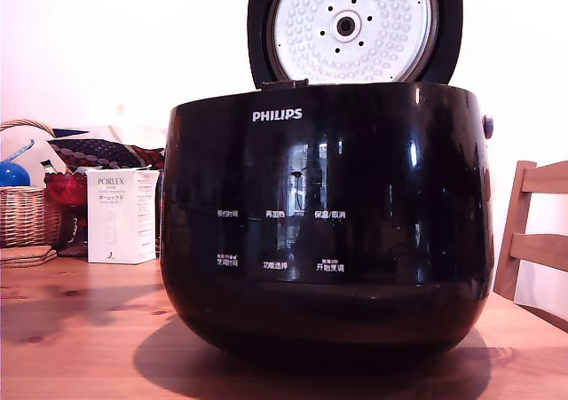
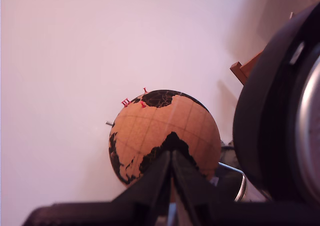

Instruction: Close the rice cooker by pressing the lid down with medium force

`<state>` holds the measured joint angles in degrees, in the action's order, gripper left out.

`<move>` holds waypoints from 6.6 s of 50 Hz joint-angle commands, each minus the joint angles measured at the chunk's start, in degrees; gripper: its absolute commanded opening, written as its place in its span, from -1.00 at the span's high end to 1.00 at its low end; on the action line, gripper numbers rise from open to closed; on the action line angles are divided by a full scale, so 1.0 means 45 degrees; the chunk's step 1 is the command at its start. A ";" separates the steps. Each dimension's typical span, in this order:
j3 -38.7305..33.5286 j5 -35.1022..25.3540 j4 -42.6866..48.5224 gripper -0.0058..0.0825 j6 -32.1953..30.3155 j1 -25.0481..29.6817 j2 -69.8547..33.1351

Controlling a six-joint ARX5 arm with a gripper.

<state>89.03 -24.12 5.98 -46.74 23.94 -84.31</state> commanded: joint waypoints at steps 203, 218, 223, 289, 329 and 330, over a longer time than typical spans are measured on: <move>0.7397 -0.0291 1.4591 0.92 0.6756 0.2739 -0.4949; 0.4347 -0.0287 1.3172 0.92 0.7184 0.2968 -0.3240; 0.3643 -0.0282 1.2988 0.92 0.7441 0.2953 -0.2778; -0.2909 0.0879 0.8922 0.92 0.9515 0.3123 0.1370; -0.8932 0.2511 0.2458 0.92 1.0059 0.4333 0.3211; -0.9044 0.2535 0.2361 0.92 1.0054 0.4367 0.3235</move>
<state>52.66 -13.26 15.46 -1.72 42.85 -67.90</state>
